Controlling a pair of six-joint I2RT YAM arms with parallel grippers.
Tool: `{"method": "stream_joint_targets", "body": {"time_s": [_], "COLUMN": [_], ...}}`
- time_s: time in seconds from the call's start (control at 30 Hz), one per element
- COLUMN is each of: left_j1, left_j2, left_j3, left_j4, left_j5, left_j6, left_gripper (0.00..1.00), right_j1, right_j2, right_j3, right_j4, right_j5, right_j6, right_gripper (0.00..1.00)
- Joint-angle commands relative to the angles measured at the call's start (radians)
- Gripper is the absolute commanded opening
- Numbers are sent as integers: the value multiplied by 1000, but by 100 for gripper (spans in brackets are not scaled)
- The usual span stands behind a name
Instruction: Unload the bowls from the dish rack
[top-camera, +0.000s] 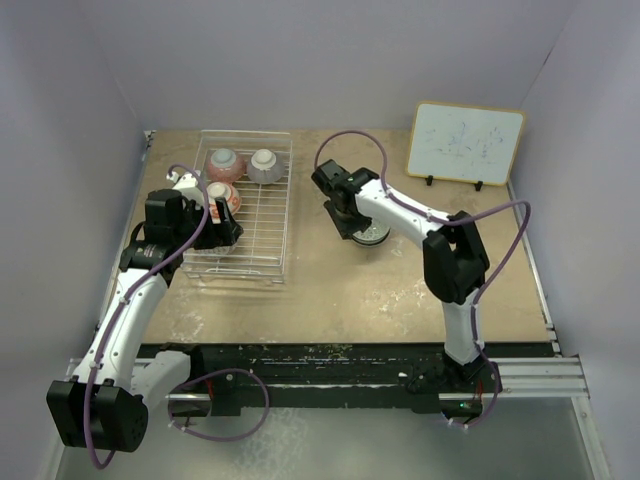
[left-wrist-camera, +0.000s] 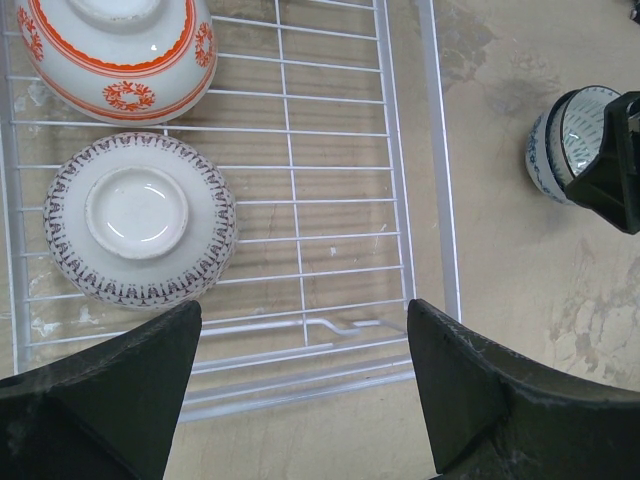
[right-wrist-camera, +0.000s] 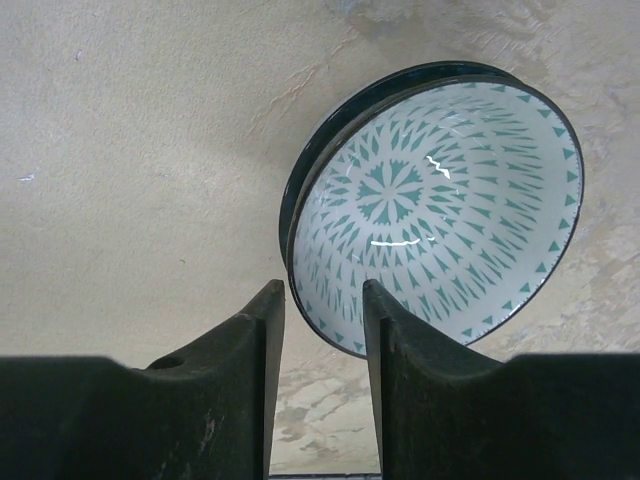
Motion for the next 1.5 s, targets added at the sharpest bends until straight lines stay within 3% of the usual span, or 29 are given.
{"method": "stream_joint_targets", "body": {"time_s": [0.0, 0.3, 0.57, 0.67, 0.83, 1.0, 1.47], "left_j1": [1, 1, 1, 1, 1, 1, 1], "left_j2": [-12, -5, 41, 104, 256, 386, 433], "left_j3": [-2, 1, 45, 95, 194, 260, 218], "left_j4": [27, 18, -41, -50, -55, -63, -86], "left_j5": [13, -27, -266, -310, -302, -284, -323], "left_j6": [24, 27, 11, 13, 33, 63, 58], "left_gripper": [87, 87, 89, 96, 92, 79, 84], "right_j1": [-1, -8, -22, -22, -22, -22, -22], "right_j2": [-112, -273, -386, -434, -463, -496, -497], "right_j3": [34, -72, -217, -262, -298, -350, -383], "right_j4": [-2, 168, 291, 337, 354, 376, 412], "right_j5": [26, -42, -56, -57, -68, -95, -99], "right_j6": [35, 74, 98, 99, 94, 103, 67], "right_gripper": [40, 40, 34, 35, 37, 37, 37]}}
